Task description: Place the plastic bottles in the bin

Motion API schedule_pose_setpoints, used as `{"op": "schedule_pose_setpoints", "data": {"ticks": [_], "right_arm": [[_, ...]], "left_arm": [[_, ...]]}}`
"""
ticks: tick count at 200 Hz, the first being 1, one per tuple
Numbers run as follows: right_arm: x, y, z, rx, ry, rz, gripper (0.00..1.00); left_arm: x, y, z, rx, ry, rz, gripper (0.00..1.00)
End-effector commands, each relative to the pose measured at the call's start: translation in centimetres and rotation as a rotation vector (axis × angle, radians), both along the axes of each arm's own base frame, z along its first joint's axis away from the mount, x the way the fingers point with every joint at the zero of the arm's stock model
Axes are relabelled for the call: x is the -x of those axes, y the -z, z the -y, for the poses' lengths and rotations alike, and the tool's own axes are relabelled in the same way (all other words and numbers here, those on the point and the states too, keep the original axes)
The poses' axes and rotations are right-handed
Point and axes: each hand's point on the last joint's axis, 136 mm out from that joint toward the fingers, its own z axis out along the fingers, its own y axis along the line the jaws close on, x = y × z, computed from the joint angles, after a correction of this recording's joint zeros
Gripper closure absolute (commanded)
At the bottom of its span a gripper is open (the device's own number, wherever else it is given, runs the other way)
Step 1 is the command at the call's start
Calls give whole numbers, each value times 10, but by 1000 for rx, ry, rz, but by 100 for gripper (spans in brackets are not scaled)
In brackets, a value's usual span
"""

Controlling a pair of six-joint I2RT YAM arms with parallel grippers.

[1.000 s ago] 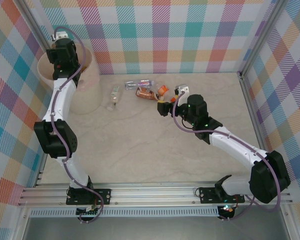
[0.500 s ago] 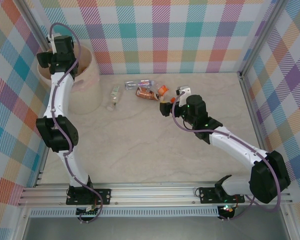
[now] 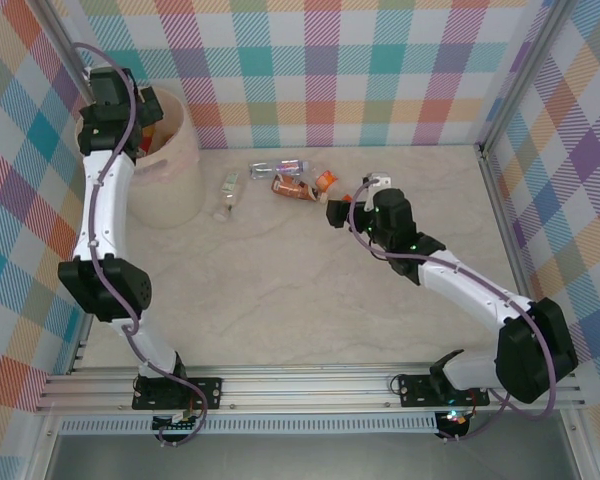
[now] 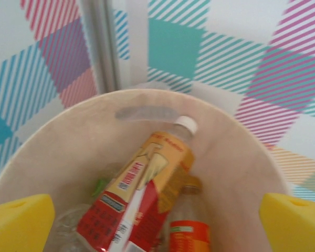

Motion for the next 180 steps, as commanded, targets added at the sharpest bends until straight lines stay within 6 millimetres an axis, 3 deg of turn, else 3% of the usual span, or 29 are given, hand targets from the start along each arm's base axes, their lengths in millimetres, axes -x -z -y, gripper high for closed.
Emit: {"op": "schedule_pose_setpoints", "data": {"ticks": [1, 45, 95, 147, 180], "right_arm": [[-9, -2, 3, -43, 14, -39, 0], [-25, 14, -6, 4, -115, -129, 0], [-62, 47, -10, 112, -219, -232, 0], [-109, 96, 3, 163, -197, -363, 2], [-129, 128, 8, 293, -211, -439, 16]], "left_arm": [[13, -25, 38, 109, 148, 64, 0], [35, -41, 98, 346, 424, 158, 0], [70, -44, 159, 624, 671, 282, 0], [111, -9, 212, 693, 782, 188, 0], [131, 23, 217, 699, 753, 99, 0]]}}
